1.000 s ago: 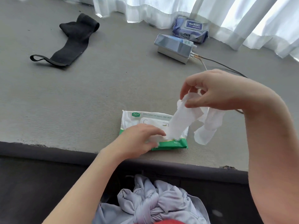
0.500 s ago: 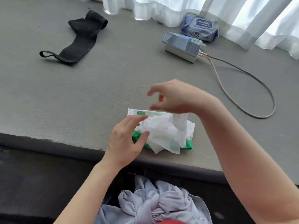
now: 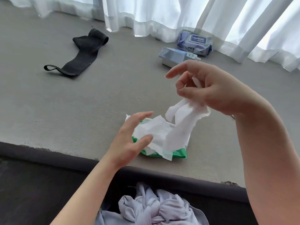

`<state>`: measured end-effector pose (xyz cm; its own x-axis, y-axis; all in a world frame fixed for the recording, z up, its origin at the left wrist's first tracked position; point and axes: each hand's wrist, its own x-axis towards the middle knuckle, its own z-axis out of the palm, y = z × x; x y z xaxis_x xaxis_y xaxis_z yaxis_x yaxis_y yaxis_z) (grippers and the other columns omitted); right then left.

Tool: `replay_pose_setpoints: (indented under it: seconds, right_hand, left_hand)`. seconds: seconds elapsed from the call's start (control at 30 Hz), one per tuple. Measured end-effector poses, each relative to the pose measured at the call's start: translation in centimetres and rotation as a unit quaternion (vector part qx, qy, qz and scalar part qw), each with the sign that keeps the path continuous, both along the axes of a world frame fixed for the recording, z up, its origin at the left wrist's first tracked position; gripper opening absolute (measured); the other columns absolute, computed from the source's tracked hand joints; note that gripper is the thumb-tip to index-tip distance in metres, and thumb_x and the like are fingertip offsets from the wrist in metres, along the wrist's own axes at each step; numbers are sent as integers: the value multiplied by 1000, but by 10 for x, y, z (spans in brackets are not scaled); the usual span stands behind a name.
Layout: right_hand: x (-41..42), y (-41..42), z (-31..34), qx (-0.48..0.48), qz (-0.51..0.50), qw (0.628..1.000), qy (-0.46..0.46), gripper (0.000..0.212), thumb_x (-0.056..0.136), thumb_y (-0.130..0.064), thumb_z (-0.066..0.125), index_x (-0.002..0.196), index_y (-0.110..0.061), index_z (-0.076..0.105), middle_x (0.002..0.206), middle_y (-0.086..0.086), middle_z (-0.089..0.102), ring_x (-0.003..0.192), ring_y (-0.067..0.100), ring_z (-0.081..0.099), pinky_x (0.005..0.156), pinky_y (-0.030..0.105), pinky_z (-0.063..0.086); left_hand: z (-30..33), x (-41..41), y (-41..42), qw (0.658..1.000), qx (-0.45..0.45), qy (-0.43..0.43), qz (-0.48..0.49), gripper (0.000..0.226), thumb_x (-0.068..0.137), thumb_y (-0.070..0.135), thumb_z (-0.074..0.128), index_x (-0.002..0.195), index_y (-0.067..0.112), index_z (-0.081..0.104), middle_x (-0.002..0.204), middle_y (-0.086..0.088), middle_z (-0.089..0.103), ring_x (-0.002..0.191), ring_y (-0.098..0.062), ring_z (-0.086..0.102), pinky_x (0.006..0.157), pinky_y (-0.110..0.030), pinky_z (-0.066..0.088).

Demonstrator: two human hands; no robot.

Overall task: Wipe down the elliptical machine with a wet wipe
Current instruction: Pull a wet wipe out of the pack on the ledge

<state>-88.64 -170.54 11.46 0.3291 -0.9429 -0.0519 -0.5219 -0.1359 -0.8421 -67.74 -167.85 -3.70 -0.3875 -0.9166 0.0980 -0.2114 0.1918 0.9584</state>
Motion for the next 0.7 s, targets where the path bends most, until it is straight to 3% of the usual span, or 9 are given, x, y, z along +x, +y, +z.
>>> replay_pose_setpoints:
  seconds: [0.07,0.13,0.2,0.27,0.37,0.47,0.53,0.63,0.7]
  right_hand:
    - [5,-1,2,3,29,998,-63,38,87,6,60,109,-25,62,79,-7,57,68,4,49,58,15,42]
    - [12,-2,4,8,68,991,-113,36,83,0,60,110,-23,61,78,-7,57,70,5,51,59,15,44]
    - [16,-5,6,8,92,984,-154,36,81,-1,59,110,-22,61,78,-7,58,70,6,52,60,15,45]
    - [16,-7,7,13,93,977,-190,36,79,-2,62,109,-21,62,77,-6,59,69,7,52,60,16,45]
    - [12,-12,6,23,63,976,-205,39,72,-12,72,108,-23,63,78,-4,63,68,10,54,60,18,47]
    - [10,-21,-4,87,80,988,-99,56,60,-34,86,110,-33,62,85,-3,69,67,12,58,61,22,49]
    - [18,-25,-11,167,149,974,-39,62,56,-38,91,111,-34,61,82,-1,66,59,9,56,51,19,45]
    - [47,-29,-24,188,231,953,-49,27,71,-20,82,93,-15,67,69,-4,61,57,4,52,50,13,40]
    - [71,-25,-29,171,265,947,-67,11,76,-24,73,82,-14,71,70,-5,64,64,5,56,59,17,44]
  left_hand:
    - [24,-6,0,989,72,129,-24,64,72,44,66,133,37,48,130,11,60,127,-7,51,108,-28,35]
    - [40,-16,0,972,116,199,-42,67,70,38,72,133,34,49,126,4,64,122,-12,57,104,-32,41]
    - [52,-25,-1,953,143,264,-31,59,66,31,79,122,31,61,116,0,67,107,-13,63,92,-28,48]
    - [63,-30,1,940,145,308,18,36,62,29,81,97,30,73,98,-2,70,88,-15,66,78,-27,53]
    - [77,-29,3,937,113,314,101,9,67,27,77,75,27,73,75,4,69,68,-10,63,63,-21,50]
    - [86,-18,7,935,67,304,172,4,74,24,74,72,27,73,72,6,68,65,-7,61,58,-18,48]
    - [88,-6,13,922,57,290,249,7,77,22,71,71,26,72,72,4,69,67,-8,63,59,-19,50]
    - [88,17,30,908,30,245,337,6,71,34,76,74,31,72,74,7,69,71,-7,62,58,-22,51]
    - [87,35,50,892,23,226,391,6,70,34,76,72,34,71,72,9,66,70,-7,60,52,-23,50]
